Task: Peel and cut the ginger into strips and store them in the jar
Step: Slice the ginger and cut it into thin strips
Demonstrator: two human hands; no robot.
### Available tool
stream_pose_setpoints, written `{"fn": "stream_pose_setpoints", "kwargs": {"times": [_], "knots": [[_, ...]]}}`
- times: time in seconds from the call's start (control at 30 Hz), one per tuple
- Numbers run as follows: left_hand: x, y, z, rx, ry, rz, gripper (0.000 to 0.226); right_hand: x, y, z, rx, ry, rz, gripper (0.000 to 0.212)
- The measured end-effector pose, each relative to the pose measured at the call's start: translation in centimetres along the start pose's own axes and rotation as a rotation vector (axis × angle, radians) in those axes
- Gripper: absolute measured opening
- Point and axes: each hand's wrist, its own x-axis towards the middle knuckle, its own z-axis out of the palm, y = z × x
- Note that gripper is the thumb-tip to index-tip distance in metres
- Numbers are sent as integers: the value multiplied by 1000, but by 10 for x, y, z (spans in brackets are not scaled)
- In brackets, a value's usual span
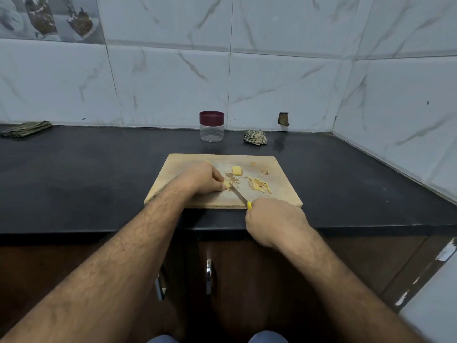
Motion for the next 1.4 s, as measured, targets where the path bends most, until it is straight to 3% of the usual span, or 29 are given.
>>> {"fn": "stream_pose_setpoints", "kwargs": {"times": [0.33,0.63,1.03,1.4], "knots": [[-5,4,2,-3,16,22,28,3,-4,-5,116,29,3,11],[-5,2,2,-14,18,19,30,10,21,-5,454,-73,13,34],[-7,4,4,-18,21,25,24,19,-8,-9,209,50,35,26],[-7,3,3,-14,29,29,24,25,-17,-10,89,62,28,35]]}}
